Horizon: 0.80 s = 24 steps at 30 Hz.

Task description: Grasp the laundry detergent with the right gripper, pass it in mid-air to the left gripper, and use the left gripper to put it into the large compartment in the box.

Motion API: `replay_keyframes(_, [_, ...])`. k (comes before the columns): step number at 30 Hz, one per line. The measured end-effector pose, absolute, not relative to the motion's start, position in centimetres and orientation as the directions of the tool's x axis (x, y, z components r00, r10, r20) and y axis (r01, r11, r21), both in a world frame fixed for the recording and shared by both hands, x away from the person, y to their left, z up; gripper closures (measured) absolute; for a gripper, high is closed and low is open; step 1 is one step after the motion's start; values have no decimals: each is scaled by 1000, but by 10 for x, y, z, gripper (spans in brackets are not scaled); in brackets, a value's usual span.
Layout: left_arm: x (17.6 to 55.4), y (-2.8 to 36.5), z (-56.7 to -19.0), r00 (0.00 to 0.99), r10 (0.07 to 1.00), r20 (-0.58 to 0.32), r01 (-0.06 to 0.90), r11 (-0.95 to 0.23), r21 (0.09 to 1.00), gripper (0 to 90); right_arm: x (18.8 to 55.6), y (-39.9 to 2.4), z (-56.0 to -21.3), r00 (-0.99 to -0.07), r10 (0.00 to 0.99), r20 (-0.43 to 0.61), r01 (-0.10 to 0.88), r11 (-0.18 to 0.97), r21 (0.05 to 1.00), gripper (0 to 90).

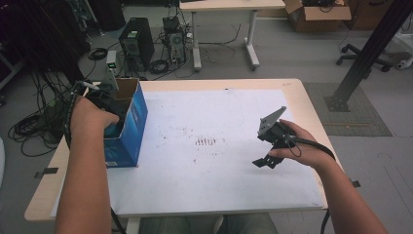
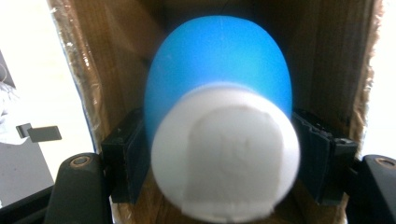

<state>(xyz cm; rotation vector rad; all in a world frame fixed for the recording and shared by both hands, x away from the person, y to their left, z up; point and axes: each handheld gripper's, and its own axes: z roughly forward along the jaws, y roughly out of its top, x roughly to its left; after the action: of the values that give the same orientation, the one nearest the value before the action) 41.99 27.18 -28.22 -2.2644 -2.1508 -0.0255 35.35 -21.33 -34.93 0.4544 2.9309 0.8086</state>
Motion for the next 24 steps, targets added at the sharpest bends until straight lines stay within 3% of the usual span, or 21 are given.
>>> replay_keyframes(18, [406,275,-257,28,999,46,999,-30,41,130,349,-211,-342,-958,286,2,245,815,525,31])
replay_keyframes(24, [402,271,-248,31,999,44,999,-32,35,120,347,-211,-340,-960,279,1,237,815,529,31])
